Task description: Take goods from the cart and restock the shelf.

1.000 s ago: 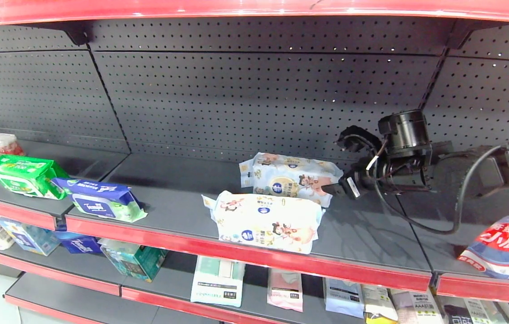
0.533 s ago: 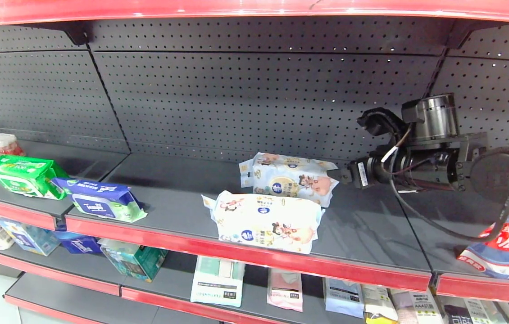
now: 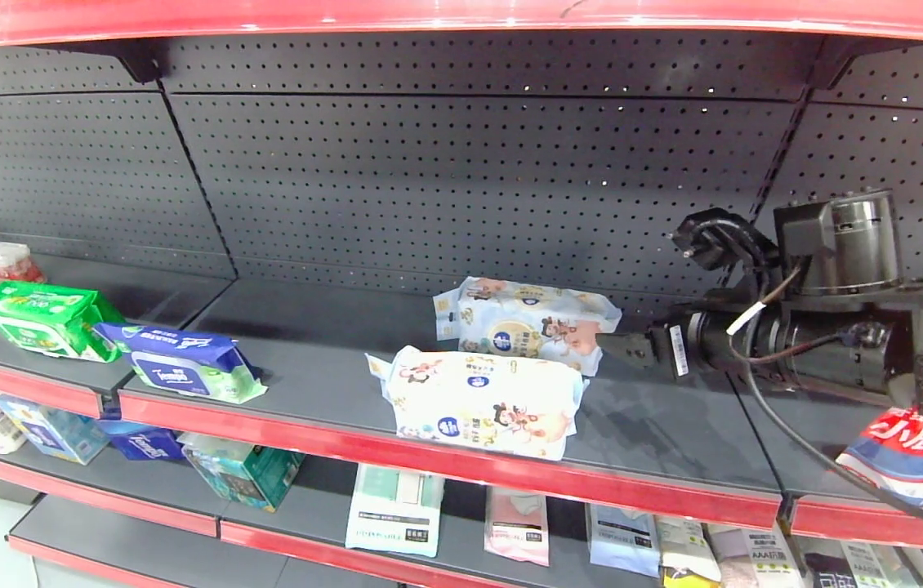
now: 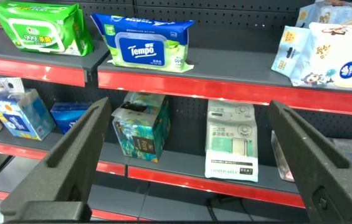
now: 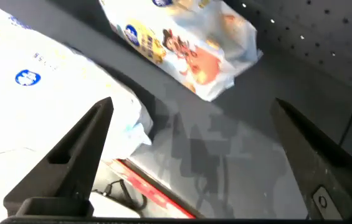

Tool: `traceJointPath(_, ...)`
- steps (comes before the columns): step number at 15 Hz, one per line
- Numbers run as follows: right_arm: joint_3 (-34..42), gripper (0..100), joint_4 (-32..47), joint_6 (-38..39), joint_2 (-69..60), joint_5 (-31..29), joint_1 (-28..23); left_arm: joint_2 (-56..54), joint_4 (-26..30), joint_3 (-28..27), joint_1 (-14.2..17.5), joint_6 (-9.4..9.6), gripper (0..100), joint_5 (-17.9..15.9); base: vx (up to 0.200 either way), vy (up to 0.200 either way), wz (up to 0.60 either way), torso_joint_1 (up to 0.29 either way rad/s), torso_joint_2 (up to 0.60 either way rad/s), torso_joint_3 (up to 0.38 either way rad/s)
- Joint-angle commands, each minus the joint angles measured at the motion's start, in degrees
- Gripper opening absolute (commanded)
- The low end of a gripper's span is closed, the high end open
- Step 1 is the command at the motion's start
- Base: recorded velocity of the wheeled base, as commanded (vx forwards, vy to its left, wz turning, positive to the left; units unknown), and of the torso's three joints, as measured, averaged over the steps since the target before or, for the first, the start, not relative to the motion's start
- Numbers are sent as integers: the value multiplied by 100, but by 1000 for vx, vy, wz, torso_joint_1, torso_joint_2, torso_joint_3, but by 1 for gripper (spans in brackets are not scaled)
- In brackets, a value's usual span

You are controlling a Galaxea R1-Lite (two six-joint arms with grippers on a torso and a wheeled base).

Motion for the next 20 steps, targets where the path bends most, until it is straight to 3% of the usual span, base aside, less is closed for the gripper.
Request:
traceJointPath(1, 502, 100, -384, -52, -140, 179, 50, -3, -2, 0, -7, 2, 100, 4, 0, 0, 0, 0, 0, 0)
traceJointPath(3, 906, 100, -682, -351, -184, 856, 94, -3, -2, 0, 1, 2, 100, 4, 0, 0, 0, 0, 0, 0)
traceJointPath(6, 1258, 100, -718, -492, -166, 1243, 102, -3, -2, 0, 1, 2, 100, 4, 0, 0, 0, 0, 0, 0)
traceJointPath(11, 1284, 100, -964, -571, 220, 1594, 111, -3, -2, 0, 1, -7, 100, 4, 0, 0, 0, 0, 0, 0)
traceJointPath(16, 1557, 100, -1069, -1203, 299, 2060, 94, -3, -2, 0, 1, 2, 100, 4, 0, 0, 0, 0, 0, 0)
traceJointPath(20, 1539, 100, -1104, -1283, 431, 2095, 76, -3, -2, 0, 1, 2, 100, 4, 0, 0, 0, 0, 0, 0)
